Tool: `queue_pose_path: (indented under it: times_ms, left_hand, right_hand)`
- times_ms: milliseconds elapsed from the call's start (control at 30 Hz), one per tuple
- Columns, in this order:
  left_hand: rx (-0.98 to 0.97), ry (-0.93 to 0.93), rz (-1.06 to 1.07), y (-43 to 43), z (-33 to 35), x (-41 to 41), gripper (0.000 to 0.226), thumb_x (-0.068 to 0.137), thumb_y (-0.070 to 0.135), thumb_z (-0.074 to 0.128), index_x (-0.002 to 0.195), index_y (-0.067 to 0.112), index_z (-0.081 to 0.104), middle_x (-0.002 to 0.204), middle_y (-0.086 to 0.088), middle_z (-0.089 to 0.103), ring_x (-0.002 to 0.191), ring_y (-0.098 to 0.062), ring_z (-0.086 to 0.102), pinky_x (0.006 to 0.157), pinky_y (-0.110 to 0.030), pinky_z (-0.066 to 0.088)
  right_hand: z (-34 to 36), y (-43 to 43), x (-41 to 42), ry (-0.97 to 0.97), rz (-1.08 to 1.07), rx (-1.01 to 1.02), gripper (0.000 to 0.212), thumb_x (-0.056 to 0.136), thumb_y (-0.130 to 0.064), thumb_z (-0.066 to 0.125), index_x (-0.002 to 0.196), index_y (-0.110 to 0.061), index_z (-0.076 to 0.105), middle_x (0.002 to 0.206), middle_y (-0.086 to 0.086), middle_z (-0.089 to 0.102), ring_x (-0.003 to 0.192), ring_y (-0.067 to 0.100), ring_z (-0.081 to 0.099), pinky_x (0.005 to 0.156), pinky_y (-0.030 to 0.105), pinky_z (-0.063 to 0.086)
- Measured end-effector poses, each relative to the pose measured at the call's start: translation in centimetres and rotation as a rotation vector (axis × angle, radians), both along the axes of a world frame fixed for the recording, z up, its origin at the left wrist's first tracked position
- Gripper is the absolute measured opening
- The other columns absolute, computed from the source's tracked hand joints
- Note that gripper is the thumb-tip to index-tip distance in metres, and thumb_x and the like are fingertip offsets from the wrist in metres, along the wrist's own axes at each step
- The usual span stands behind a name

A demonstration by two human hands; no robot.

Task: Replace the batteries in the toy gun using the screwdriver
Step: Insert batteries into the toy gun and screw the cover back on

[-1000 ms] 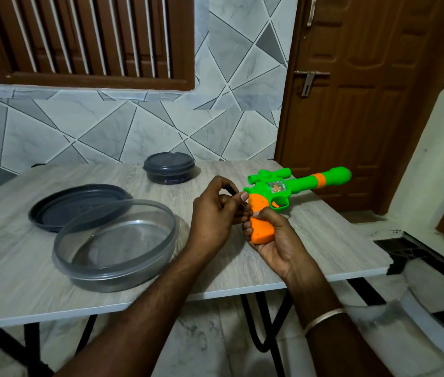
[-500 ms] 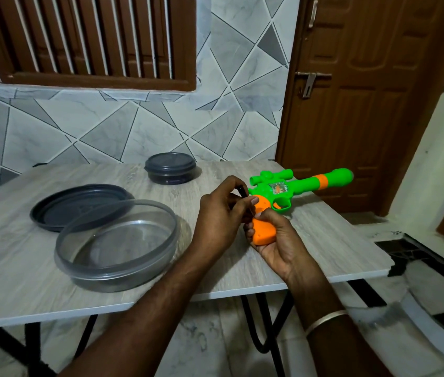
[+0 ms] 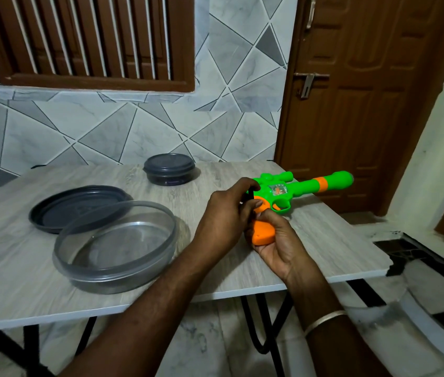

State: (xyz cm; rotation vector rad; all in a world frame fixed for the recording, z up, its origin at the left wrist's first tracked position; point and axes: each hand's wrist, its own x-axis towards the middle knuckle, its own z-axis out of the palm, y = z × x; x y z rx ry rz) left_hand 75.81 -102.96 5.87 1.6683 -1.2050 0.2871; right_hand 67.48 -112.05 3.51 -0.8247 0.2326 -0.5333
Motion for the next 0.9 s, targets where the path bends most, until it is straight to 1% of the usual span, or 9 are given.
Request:
queue_pose_path:
  times_ms: [67, 167, 233, 333, 467, 567, 667, 800, 900]
  left_hand:
    - [-0.014, 0.007, -0.016, -0.03, 0.11, -0.11, 0.028, 0.097, 0.020, 0.065, 0.125, 0.023, 0.062, 0.107, -0.006, 0.074, 0.086, -0.017, 0.074, 0.080, -0.034, 0.061]
    - [-0.037, -0.030, -0.001, -0.16, 0.18, -0.09, 0.036, 0.094, 0.016, 0.066, 0.127, 0.023, 0.054, 0.102, -0.007, 0.075, 0.083, -0.019, 0.074, 0.076, -0.035, 0.060]
    - [-0.034, -0.028, 0.001, -0.11, 0.18, -0.23, 0.029, 0.095, 0.014, 0.066, 0.118, 0.022, 0.051, 0.102, -0.008, 0.076, 0.085, -0.020, 0.074, 0.074, -0.037, 0.060]
    - [-0.044, 0.004, -0.026, -0.11, -0.14, -0.01, 0.022, 0.095, 0.013, 0.066, 0.115, 0.020, 0.061, 0.103, -0.007, 0.075, 0.091, -0.015, 0.074, 0.077, -0.037, 0.062]
    - [-0.082, 0.038, -0.040, -0.09, -0.28, -0.15, 0.038, 0.095, 0.009, 0.064, 0.128, 0.026, 0.057, 0.104, -0.006, 0.075, 0.093, -0.013, 0.074, 0.080, -0.034, 0.062]
    - [-0.085, 0.029, -0.040, -0.07, -0.34, -0.23, 0.040, 0.095, 0.009, 0.064, 0.127, 0.027, 0.049, 0.101, -0.006, 0.074, 0.084, -0.012, 0.074, 0.073, -0.033, 0.061]
    - [-0.111, -0.006, -0.041, -0.02, -0.46, 0.02, 0.029, 0.095, 0.011, 0.063, 0.122, 0.022, 0.061, 0.100, -0.003, 0.073, 0.087, -0.011, 0.074, 0.076, -0.034, 0.061]
    - [-0.184, -0.021, -0.017, -0.14, -0.16, 0.05, 0.028, 0.095, 0.021, 0.066, 0.123, 0.018, 0.071, 0.102, -0.002, 0.074, 0.088, -0.012, 0.072, 0.080, -0.035, 0.060]
    - [-0.167, -0.039, 0.017, -0.34, 0.43, 0.24, 0.028, 0.092, 0.017, 0.067, 0.119, 0.015, 0.074, 0.099, -0.004, 0.075, 0.087, -0.016, 0.072, 0.081, -0.034, 0.059]
  right_hand:
    - [0.03, -0.01, -0.01, 0.001, 0.000, 0.008, 0.020, 0.092, -0.001, 0.049, 0.102, -0.011, 0.064, 0.080, 0.007, 0.073, 0.073, 0.017, 0.063, 0.066, 0.028, 0.047]
    - [0.03, -0.08, -0.01, 0.002, 0.021, 0.009, 0.023, 0.091, -0.001, 0.047, 0.104, -0.011, 0.063, 0.079, 0.007, 0.072, 0.071, 0.017, 0.062, 0.060, 0.025, 0.048]
    - [0.03, -0.08, -0.01, 0.005, 0.012, 0.023, 0.023, 0.090, 0.000, 0.049, 0.106, -0.011, 0.063, 0.082, 0.008, 0.073, 0.074, 0.018, 0.063, 0.062, 0.026, 0.049]
    - [-0.07, -0.23, 0.05, -0.026, 0.004, 0.046, 0.022, 0.091, 0.000, 0.049, 0.105, -0.011, 0.062, 0.083, 0.009, 0.072, 0.077, 0.019, 0.063, 0.066, 0.029, 0.048]
    - [-0.16, -0.33, 0.02, -0.023, 0.031, 0.030, 0.027, 0.089, 0.000, 0.048, 0.112, -0.009, 0.061, 0.085, 0.009, 0.073, 0.077, 0.019, 0.063, 0.067, 0.028, 0.048]
    - [-0.22, -0.40, 0.03, -0.010, 0.021, 0.043, 0.026, 0.089, 0.000, 0.050, 0.109, -0.009, 0.063, 0.087, 0.011, 0.074, 0.083, 0.021, 0.063, 0.074, 0.032, 0.047]
    - [-0.25, -0.38, 0.18, -0.020, 0.023, 0.056, 0.024, 0.090, 0.001, 0.049, 0.108, -0.008, 0.062, 0.087, 0.012, 0.072, 0.083, 0.022, 0.062, 0.074, 0.032, 0.046]
    - [-0.09, -0.25, 0.14, -0.012, 0.010, 0.075, 0.023, 0.090, -0.001, 0.050, 0.111, -0.008, 0.059, 0.088, 0.013, 0.064, 0.073, 0.018, 0.061, 0.059, 0.025, 0.050]
    - [-0.17, -0.29, 0.10, 0.017, 0.008, 0.091, 0.022, 0.089, 0.000, 0.051, 0.110, -0.005, 0.057, 0.082, 0.015, 0.062, 0.066, 0.019, 0.060, 0.055, 0.024, 0.050]
